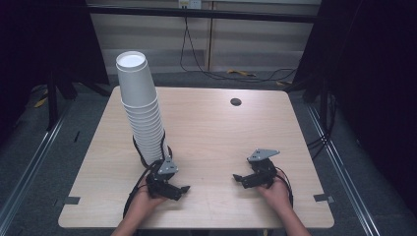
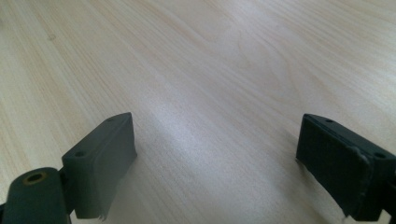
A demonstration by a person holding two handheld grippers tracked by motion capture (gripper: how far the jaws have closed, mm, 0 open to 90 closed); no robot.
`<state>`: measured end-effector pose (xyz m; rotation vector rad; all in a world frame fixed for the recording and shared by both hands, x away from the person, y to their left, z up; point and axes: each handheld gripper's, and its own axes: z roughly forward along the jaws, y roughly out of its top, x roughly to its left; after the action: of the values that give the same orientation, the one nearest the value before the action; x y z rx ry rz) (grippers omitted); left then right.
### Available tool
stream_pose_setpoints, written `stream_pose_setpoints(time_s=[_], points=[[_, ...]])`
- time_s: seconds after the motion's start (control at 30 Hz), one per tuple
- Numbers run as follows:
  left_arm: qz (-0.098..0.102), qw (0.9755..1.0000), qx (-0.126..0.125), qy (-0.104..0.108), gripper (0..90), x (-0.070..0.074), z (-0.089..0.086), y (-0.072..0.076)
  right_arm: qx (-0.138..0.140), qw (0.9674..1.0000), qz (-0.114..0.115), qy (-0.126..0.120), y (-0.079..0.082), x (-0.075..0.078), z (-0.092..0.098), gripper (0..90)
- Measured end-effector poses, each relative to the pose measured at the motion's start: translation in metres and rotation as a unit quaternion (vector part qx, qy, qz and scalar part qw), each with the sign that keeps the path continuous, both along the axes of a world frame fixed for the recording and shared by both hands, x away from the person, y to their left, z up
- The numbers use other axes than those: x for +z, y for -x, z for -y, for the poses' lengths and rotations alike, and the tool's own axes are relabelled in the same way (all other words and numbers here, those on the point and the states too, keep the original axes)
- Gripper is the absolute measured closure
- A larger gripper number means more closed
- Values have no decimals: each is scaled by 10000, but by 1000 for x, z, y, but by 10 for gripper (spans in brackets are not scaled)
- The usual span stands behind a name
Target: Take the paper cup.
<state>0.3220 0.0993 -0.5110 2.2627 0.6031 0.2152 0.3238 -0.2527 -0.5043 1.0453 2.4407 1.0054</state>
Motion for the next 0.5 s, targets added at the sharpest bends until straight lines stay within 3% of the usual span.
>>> stream_pose_setpoints(time_s=[0.2, 0.23, 0.5], points=[[8, 10000, 2, 6, 116, 0, -1, 1, 2, 10000, 6, 2, 0, 0, 0, 111], [-8, 9999, 72, 89, 116, -1, 0, 2, 0, 10000, 5, 1, 0, 0, 0, 112], [-32, 9999, -110, 31, 73, -1, -4, 3, -59, 10000, 5, -8, 1, 0, -1, 113]])
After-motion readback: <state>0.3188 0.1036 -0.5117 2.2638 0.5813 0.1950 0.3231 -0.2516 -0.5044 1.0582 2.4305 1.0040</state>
